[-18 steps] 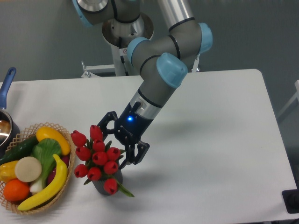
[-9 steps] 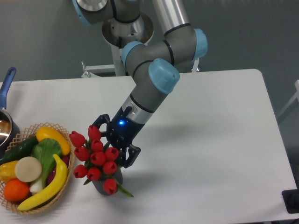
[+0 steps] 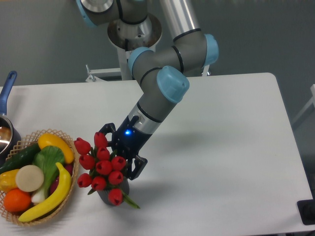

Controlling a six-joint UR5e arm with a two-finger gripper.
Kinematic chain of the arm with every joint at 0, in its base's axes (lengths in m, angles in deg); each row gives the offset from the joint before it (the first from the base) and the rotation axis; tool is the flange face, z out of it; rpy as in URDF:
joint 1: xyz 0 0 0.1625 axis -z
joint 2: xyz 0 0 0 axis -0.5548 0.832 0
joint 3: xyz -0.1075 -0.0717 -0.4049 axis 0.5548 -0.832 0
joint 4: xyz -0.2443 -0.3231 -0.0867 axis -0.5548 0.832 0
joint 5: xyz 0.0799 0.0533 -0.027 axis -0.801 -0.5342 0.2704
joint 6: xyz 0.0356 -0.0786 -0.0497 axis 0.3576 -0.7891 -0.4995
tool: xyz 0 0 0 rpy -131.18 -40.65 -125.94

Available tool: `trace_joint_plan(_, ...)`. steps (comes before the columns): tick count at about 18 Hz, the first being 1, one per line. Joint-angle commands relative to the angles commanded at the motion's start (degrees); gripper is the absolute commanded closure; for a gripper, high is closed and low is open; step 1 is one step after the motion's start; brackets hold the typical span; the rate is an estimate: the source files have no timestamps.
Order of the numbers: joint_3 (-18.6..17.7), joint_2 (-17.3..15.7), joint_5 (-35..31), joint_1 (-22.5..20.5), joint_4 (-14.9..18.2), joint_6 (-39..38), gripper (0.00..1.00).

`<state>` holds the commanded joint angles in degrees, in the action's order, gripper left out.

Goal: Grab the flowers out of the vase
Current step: 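Lower the gripper around the tulip stems above the vase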

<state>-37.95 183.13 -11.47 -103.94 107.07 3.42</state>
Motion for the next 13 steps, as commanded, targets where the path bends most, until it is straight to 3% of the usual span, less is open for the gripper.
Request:
trace_joint_plan(5,-0.1,0.5,0.1,0.0,0.1,0.0,0.17)
trace_joint_plan(7,-0.3,0.4,0.2,0.0,0.1,0.0,0.33)
trace_joint_plan(13,-0.2,0.3,0.4,-0.3,0.0,-0.1,0.55)
